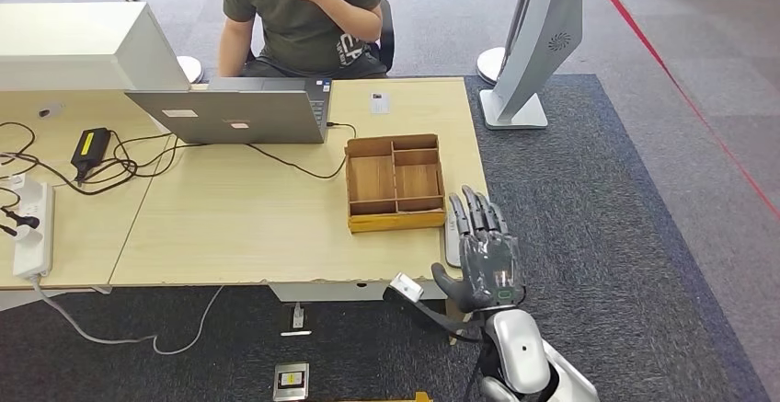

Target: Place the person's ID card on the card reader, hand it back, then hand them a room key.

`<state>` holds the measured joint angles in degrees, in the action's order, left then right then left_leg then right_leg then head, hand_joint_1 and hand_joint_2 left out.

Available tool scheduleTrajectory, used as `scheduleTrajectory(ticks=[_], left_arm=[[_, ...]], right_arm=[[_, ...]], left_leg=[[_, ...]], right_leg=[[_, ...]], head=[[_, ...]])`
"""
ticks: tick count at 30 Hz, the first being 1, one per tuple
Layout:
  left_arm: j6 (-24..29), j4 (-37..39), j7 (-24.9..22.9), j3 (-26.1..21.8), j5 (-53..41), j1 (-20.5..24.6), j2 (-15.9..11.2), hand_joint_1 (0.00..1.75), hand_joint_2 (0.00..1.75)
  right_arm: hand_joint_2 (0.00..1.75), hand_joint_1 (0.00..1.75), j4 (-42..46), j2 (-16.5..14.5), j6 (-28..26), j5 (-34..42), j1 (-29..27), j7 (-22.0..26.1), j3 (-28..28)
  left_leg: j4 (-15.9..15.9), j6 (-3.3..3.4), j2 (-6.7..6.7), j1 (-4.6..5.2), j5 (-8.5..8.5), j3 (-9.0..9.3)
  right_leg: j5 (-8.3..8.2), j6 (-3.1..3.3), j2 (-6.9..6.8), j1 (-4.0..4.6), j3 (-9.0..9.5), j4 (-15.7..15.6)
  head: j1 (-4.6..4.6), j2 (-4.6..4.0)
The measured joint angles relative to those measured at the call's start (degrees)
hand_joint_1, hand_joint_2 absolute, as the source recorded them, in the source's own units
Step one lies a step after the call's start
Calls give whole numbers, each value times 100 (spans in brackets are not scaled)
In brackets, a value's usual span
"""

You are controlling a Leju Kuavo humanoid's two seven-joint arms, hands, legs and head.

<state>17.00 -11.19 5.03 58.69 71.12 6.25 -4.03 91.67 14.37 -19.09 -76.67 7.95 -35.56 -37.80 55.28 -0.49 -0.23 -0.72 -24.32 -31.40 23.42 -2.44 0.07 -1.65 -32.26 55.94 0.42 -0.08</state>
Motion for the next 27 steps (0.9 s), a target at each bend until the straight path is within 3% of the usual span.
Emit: scheduleTrajectory(ticks=[11,27], left_arm=[[0,0,0,0,2,2,2,0,0],[0,0,0,-2,15,0,2,0,0]], right_arm=[[175,0,-450,-524,302,-197,260,215,10],[175,0,-684,-692,320,-202,294,216,47]], left_leg=[[0,-1,1,0,1,0],[0,-1,1,0,1,1]], right_leg=[[0,0,0,0,-1,0],[0,0,0,0,-1,0]], head=[[-1,-1],[-1,-1]])
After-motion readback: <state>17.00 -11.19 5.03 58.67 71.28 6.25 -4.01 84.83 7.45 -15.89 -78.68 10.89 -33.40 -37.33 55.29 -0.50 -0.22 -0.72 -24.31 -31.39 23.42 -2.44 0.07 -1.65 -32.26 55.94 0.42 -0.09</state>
